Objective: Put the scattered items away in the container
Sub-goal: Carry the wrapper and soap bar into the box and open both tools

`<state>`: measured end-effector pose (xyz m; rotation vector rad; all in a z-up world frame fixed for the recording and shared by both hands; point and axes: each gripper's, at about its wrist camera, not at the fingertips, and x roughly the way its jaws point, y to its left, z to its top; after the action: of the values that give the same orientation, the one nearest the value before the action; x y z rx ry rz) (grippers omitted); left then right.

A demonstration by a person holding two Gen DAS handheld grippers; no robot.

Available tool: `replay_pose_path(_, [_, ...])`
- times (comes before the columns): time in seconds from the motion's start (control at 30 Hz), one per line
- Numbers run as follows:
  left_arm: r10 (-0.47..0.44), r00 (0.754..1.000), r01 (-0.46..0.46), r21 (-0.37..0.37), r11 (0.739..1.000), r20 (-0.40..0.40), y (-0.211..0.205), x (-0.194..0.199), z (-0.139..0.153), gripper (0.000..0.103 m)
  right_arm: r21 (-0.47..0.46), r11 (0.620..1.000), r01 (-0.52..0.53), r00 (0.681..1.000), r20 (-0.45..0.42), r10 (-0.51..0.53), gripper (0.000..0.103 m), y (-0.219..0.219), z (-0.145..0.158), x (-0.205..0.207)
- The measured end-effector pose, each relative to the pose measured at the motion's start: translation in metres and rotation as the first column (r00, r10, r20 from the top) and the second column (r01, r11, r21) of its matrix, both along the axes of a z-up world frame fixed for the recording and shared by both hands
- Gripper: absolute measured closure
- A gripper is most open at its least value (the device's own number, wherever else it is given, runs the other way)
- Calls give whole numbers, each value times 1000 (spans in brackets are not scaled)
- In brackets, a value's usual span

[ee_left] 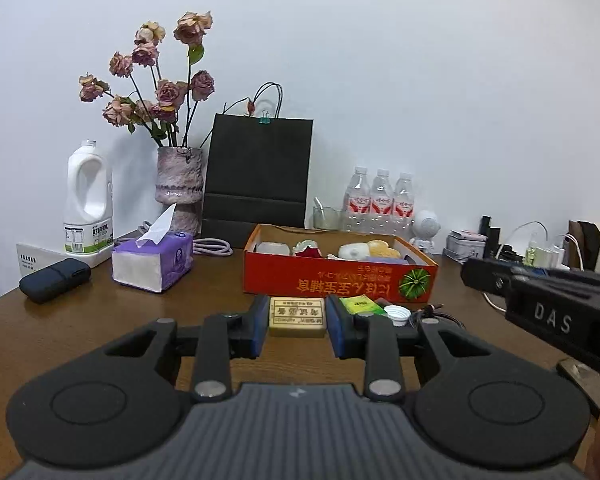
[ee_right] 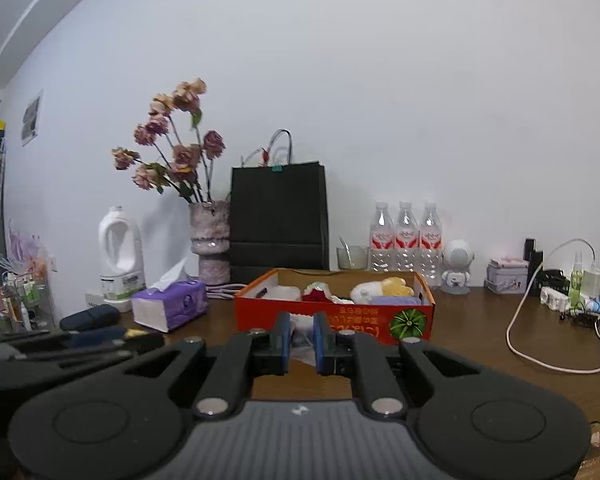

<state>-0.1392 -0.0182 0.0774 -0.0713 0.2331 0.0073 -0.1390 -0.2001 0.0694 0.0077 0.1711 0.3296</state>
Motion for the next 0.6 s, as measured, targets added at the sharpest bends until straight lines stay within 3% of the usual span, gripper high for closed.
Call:
replay_pose_path(0.17, [5, 1000, -5, 3, 1000, 2, 1, 0, -1, 71, -2, 1000, -6, 999, 34, 6, 92, 4, 4, -12])
replay_pose_path(0.33, [8, 999, -8, 5, 1000, -46, 6, 28, -5, 71, -12, 1000, -14, 1000, -23, 14, 92, 7, -4, 8])
replay_pose_path(0.47, [14, 999, -14, 16, 1000, -32, 19, 73, 6, 71, -2, 1000, -8, 998, -61, 8, 92, 4, -2, 37])
replay_pose_path(0.6, [-16, 999, 16, 6, 1000, -36, 36, 148, 26, 71, 6, 1000, -12, 998, -59, 13, 92, -1, 18, 91])
